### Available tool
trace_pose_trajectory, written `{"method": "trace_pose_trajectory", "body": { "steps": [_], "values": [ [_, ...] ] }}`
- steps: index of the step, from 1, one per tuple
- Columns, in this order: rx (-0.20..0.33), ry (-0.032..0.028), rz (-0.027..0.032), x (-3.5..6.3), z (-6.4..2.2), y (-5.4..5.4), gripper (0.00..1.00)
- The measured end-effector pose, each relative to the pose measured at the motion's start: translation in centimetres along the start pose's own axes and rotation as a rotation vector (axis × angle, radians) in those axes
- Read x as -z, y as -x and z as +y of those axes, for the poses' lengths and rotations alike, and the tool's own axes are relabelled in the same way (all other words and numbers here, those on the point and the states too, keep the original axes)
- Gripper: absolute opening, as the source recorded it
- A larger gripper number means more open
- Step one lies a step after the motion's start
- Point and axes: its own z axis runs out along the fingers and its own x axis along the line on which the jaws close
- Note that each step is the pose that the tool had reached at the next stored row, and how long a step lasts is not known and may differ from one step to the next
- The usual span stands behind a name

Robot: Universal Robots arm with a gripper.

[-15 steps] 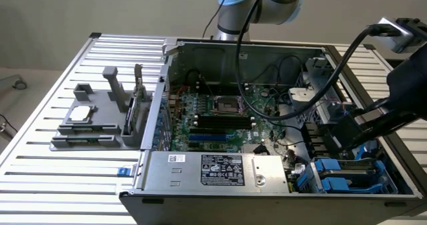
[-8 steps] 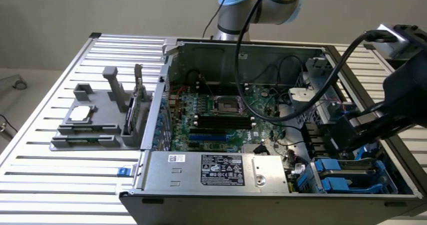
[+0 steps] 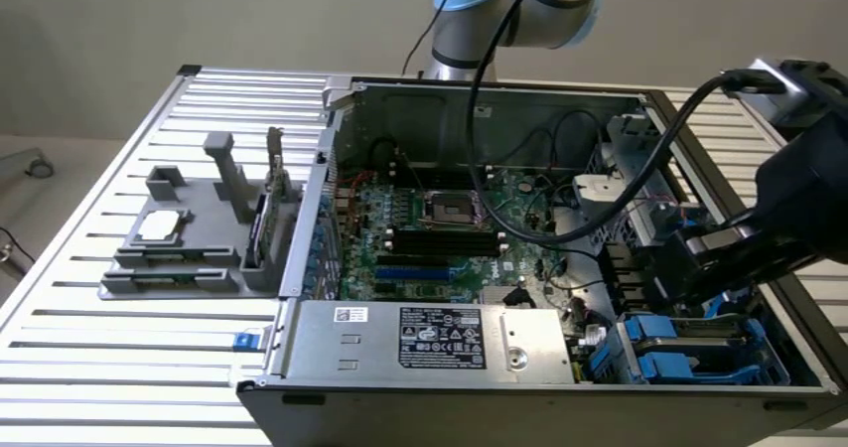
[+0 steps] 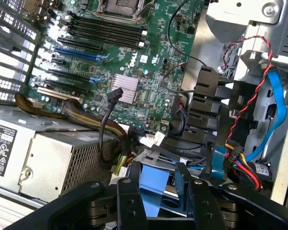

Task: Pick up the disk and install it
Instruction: 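Insert the first disk wire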

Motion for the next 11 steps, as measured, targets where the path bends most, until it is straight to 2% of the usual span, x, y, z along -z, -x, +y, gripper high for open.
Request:
{"method": "trace_pose_trajectory", "body": {
  "steps": [8,11],
  "values": [
    [-0.027,0.0017,-0.0261,0.15,-0.05,0.27,0.42],
    [-0.037,0.0007,-0.0407,0.20,-0.06,0.35,0.42]
  ]
}}
